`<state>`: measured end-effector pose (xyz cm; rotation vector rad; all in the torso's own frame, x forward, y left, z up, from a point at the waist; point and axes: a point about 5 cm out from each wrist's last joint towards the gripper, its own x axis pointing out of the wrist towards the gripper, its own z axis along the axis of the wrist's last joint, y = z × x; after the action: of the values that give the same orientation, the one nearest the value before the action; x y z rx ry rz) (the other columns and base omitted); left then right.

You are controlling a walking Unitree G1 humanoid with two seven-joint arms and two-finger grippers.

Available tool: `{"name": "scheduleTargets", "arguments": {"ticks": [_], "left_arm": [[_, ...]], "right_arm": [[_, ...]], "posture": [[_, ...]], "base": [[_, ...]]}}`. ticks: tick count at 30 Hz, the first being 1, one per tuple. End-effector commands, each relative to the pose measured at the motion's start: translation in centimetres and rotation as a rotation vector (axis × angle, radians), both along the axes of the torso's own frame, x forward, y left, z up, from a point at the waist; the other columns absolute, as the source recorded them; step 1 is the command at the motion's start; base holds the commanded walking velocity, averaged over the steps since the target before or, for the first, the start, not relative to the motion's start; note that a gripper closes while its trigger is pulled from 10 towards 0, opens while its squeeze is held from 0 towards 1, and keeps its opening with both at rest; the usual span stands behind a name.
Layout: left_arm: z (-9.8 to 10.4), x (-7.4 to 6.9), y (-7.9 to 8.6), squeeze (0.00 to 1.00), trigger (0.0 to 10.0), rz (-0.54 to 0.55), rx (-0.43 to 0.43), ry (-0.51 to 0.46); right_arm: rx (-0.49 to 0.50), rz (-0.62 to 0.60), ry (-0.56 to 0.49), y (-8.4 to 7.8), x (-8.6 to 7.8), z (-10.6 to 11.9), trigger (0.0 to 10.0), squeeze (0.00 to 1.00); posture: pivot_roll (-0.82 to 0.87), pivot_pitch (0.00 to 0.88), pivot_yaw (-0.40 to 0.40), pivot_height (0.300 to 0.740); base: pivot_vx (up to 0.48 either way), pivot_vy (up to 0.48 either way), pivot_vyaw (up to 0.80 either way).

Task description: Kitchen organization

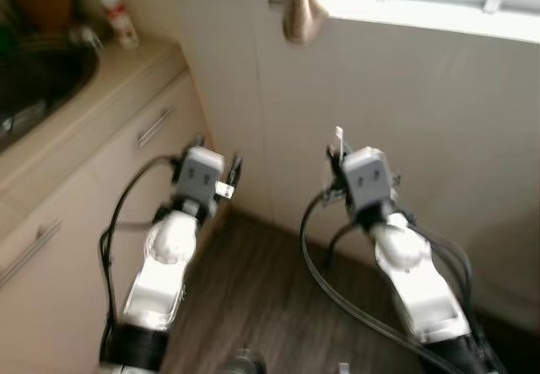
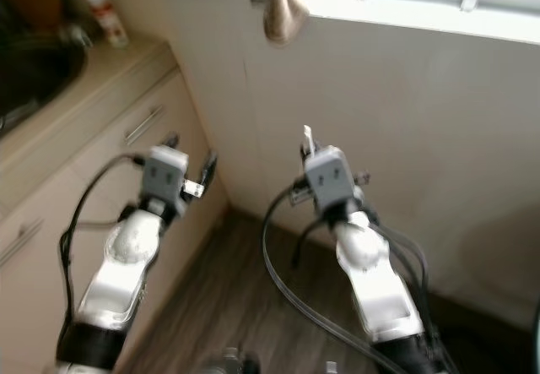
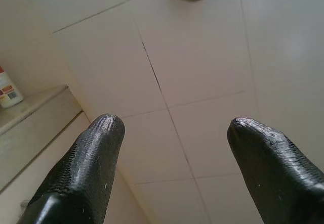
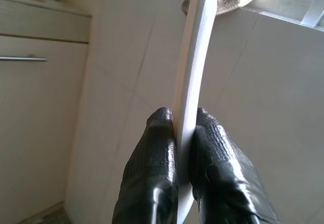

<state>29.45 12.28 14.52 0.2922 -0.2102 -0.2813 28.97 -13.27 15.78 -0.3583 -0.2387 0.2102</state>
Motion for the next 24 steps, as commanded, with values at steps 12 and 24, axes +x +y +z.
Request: {"name": "scheduleTargets", "arguments": {"ticks": [12, 24], "left_arm": [[2.1, 0.4, 2.0, 0.0, 10.0, 0.111, -0.027, -0.118], [2.4, 0.4, 2.0, 0.0, 10.0, 0.112, -0.042, -0.143]], "right_arm": [[-0.041, 0.014, -0.126, 1.0, 0.1, 1.8, 0.0, 0.0], [-0.03, -0.019, -0.179, 0.7, 0.3, 2.4, 0.0, 0.0]], "posture": [[-0.11, 0.038, 0.039, 0.74], [-0.1, 0.028, 0.041, 0.74]], "base": [[0.0, 0.0, 0.8], [0.0, 0.0, 0.8]]}}
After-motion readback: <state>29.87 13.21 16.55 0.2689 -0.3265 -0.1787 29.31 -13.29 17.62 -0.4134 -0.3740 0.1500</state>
